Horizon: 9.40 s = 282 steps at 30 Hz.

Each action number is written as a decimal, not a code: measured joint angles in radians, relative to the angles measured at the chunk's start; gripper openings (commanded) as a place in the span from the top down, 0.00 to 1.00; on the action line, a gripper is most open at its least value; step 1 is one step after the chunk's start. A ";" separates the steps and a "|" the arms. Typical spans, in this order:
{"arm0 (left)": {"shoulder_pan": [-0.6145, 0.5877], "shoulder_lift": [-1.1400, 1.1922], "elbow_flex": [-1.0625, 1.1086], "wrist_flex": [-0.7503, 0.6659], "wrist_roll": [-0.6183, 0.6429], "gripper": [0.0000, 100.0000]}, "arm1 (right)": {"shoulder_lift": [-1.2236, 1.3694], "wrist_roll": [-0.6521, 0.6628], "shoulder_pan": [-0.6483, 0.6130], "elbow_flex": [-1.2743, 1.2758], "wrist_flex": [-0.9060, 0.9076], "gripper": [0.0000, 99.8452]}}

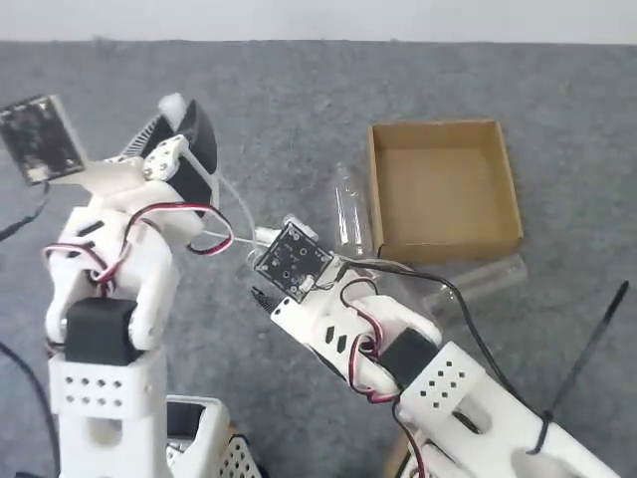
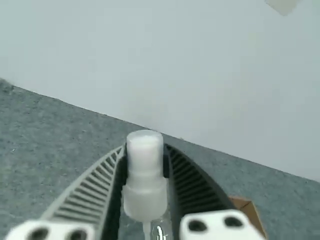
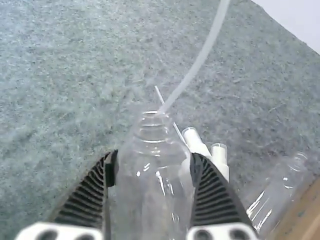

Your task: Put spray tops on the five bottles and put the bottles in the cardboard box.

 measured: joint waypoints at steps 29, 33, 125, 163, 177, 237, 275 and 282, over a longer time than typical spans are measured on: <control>0.180 -0.160 0.347 0.080 -0.184 0.99 | -0.183 0.044 0.095 0.144 -0.051 0.99; 0.229 -0.161 0.368 0.066 -0.184 0.99 | -0.284 0.080 0.095 0.207 -0.092 0.99; 0.166 -0.637 0.784 0.127 -0.585 0.69 | 0.299 -0.166 0.144 -0.460 0.072 0.99; 0.083 -0.640 0.885 -0.025 -0.586 0.99 | 0.517 -0.095 0.629 -0.470 -0.201 0.99; 0.075 -0.640 0.885 -0.026 -0.586 0.99 | 0.861 -0.190 0.703 -0.575 -0.483 0.99; 0.075 -0.640 0.904 -0.026 -0.586 0.99 | 1.166 -0.129 0.643 -0.585 -0.753 0.72; 0.075 -0.640 0.913 -0.026 -0.586 0.99 | 0.176 -0.120 0.724 -0.583 0.417 0.72; 0.074 -0.641 0.928 -0.026 -0.586 0.99 | -0.009 -0.095 0.957 -0.519 0.675 0.72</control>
